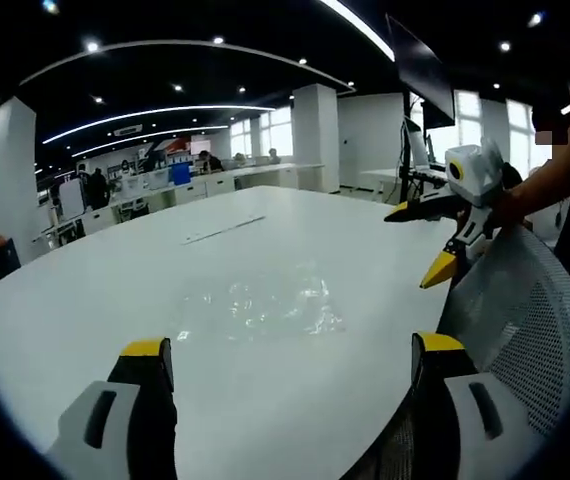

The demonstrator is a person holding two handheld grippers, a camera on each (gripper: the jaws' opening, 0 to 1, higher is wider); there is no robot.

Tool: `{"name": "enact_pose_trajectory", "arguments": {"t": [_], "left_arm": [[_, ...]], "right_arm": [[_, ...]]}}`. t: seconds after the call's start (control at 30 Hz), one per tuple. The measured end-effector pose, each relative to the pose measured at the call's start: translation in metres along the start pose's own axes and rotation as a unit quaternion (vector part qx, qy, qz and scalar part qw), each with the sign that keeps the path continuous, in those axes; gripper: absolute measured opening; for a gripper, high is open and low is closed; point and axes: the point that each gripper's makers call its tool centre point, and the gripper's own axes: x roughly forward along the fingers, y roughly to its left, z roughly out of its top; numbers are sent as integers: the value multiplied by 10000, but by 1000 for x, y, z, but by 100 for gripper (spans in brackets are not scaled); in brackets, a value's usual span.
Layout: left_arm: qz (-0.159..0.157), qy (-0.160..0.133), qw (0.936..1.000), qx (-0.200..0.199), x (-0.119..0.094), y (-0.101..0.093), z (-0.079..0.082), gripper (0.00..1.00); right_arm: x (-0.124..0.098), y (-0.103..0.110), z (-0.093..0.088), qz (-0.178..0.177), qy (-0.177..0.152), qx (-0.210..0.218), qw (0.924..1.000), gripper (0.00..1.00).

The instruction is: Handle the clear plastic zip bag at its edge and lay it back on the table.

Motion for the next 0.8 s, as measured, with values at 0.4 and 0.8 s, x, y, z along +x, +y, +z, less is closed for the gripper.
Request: {"name": "enact_pose_trajectory", "arguments": {"t": [0.4,0.8], "left_arm": [[-57,57,9999,88,1,-2,-2,99],[-50,51,9999,103,1,0,-3,99]], "right_arm": [[-1,0,-1,-25,36,-62,10000,97],[0,-1,-1,-35,56,-131,9999,96]]}}
